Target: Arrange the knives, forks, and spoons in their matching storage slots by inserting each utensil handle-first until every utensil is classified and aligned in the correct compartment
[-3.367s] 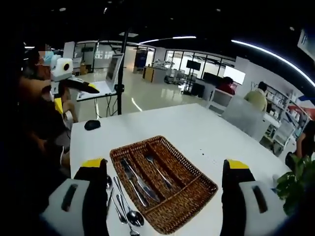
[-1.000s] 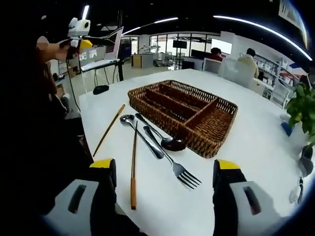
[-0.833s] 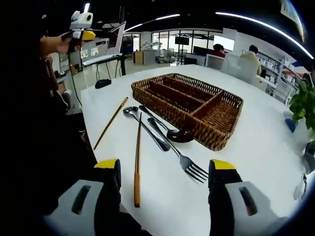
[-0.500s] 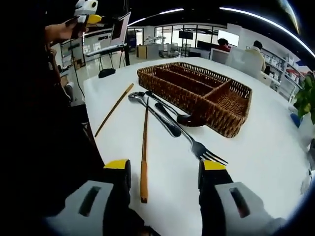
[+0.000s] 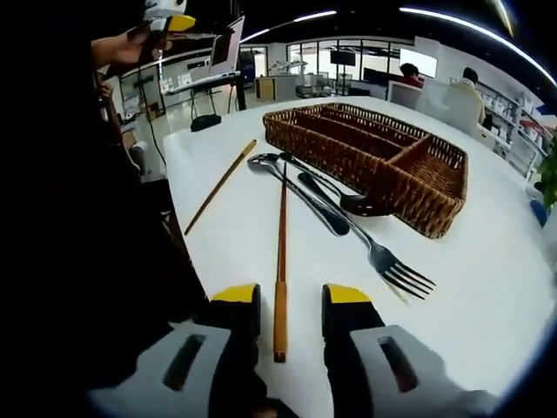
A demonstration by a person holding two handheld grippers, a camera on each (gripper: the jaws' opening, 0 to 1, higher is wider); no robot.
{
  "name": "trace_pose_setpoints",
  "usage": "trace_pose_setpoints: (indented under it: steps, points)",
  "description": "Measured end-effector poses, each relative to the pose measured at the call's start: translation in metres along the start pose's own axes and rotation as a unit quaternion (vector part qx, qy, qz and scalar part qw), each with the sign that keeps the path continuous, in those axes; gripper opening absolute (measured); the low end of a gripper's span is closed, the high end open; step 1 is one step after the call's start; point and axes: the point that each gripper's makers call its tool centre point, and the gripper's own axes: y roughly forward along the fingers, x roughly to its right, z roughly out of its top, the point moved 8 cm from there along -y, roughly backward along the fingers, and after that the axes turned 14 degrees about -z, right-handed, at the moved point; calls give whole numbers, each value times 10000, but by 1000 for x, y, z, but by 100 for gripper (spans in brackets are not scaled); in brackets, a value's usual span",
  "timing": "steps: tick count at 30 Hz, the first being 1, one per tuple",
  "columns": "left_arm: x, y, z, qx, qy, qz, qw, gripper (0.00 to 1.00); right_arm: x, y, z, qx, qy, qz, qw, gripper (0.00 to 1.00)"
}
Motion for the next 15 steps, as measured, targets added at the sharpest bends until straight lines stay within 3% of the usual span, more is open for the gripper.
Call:
trace_pose_setpoints:
  steps: [5, 10, 15]
  points:
    - [-2, -1, 0, -5, 3, 36, 10000, 100, -2, 1, -8, -62, -121, -17, 9999, 16]
    - [-2, -1, -1, -9, -4, 40, 10000, 100, -4, 6, -4, 10, -116, -9, 9999, 4]
    - [-1, 0, 0, 5, 10, 37, 10000, 100, -4, 8, -3, 80, -131, 4, 9999, 4]
